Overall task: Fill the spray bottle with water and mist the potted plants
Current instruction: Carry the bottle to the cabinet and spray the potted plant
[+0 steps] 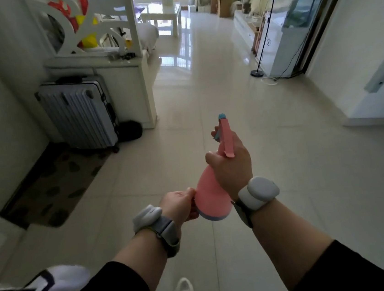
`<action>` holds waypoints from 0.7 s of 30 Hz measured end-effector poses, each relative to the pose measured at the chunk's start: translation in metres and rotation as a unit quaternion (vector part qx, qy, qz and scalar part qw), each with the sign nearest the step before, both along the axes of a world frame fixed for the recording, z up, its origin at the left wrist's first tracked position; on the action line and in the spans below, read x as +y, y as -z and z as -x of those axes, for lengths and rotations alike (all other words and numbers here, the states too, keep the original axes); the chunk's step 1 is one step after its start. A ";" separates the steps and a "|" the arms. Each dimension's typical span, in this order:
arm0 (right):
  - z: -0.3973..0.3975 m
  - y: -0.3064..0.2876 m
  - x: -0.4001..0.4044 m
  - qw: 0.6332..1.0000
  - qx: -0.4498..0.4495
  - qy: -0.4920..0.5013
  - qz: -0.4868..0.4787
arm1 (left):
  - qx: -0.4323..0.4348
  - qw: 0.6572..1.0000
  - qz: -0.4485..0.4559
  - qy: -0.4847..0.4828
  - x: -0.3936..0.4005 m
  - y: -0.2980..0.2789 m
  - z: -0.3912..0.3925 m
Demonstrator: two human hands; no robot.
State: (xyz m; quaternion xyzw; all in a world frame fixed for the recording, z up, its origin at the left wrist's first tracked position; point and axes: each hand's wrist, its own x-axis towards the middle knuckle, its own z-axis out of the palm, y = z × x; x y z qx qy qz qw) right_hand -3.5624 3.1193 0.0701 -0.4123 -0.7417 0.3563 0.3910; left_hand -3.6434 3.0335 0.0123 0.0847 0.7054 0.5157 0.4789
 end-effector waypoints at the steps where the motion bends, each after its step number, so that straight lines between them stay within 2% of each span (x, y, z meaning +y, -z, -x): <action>1: 0.014 -0.001 0.016 1.000 0.001 0.007 -0.002 | 0.003 1.000 0.000 0.007 0.016 0.000 0.015; 7: 0.093 -0.009 0.113 0.999 -0.004 0.037 -0.004 | 0.025 0.999 0.012 0.038 0.122 -0.008 0.100; 13: 0.141 -0.005 0.193 0.999 -0.010 0.047 -0.006 | 0.003 0.998 0.019 0.054 0.204 -0.007 0.148; 21: 0.215 -0.006 0.359 0.999 0.014 0.030 0.001 | 0.002 0.999 0.002 0.042 0.369 -0.006 0.223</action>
